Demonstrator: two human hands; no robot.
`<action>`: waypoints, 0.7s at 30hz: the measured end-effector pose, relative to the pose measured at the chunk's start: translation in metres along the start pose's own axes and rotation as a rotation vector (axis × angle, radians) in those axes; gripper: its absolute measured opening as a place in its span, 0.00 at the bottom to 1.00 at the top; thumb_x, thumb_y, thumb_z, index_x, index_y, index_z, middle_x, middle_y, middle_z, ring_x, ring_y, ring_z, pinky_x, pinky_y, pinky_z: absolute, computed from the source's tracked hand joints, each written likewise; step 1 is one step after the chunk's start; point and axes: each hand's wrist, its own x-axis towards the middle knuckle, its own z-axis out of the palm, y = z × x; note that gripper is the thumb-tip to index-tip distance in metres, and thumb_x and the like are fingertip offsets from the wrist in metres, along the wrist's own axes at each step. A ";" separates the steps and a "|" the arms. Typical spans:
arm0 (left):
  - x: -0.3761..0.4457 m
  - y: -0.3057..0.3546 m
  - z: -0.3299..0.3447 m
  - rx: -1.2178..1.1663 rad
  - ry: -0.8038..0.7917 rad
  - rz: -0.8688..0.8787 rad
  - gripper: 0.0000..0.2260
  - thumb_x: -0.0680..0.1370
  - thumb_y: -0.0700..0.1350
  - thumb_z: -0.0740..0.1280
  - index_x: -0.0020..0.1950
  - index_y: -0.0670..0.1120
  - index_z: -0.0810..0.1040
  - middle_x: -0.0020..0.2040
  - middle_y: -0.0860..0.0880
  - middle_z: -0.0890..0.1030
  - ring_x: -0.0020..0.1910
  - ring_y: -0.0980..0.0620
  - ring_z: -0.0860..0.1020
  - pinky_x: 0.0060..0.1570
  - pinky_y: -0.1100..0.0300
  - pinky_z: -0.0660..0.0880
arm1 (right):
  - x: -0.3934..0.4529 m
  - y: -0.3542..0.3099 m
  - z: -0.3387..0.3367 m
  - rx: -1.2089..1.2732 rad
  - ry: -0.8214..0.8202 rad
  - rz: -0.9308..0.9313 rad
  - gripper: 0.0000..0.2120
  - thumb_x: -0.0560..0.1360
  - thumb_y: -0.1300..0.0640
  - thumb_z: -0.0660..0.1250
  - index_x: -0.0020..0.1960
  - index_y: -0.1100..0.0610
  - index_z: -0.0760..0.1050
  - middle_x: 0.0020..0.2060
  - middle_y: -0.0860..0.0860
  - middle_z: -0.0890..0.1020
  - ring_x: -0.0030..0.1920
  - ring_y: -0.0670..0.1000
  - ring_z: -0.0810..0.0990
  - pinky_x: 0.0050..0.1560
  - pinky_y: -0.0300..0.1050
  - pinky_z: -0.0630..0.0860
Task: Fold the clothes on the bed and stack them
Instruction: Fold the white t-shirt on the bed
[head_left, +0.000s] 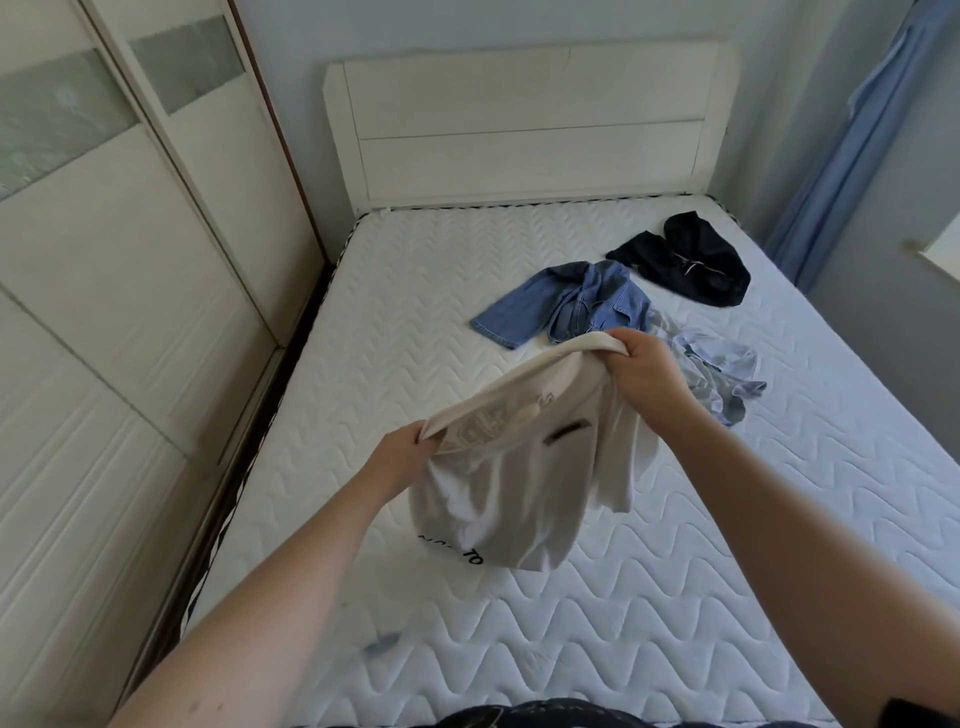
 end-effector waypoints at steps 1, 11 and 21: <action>0.001 0.004 -0.002 -0.028 0.002 -0.003 0.14 0.80 0.59 0.58 0.47 0.55 0.80 0.44 0.51 0.83 0.44 0.48 0.80 0.43 0.55 0.74 | 0.002 0.001 -0.002 -0.001 0.022 0.007 0.11 0.77 0.58 0.64 0.44 0.45 0.80 0.38 0.43 0.82 0.41 0.45 0.80 0.39 0.42 0.72; 0.004 0.066 -0.091 0.514 0.110 0.405 0.21 0.68 0.62 0.74 0.51 0.52 0.70 0.42 0.53 0.80 0.40 0.50 0.78 0.37 0.55 0.70 | 0.030 -0.008 -0.044 -0.094 0.265 -0.005 0.05 0.73 0.50 0.69 0.39 0.47 0.81 0.34 0.46 0.83 0.38 0.49 0.80 0.40 0.46 0.75; -0.005 0.114 -0.140 0.239 0.235 0.348 0.20 0.82 0.57 0.58 0.47 0.44 0.80 0.40 0.45 0.82 0.39 0.47 0.78 0.43 0.53 0.73 | 0.049 -0.026 -0.035 -0.206 0.204 -0.003 0.06 0.73 0.49 0.69 0.40 0.50 0.81 0.31 0.46 0.79 0.36 0.49 0.76 0.35 0.45 0.69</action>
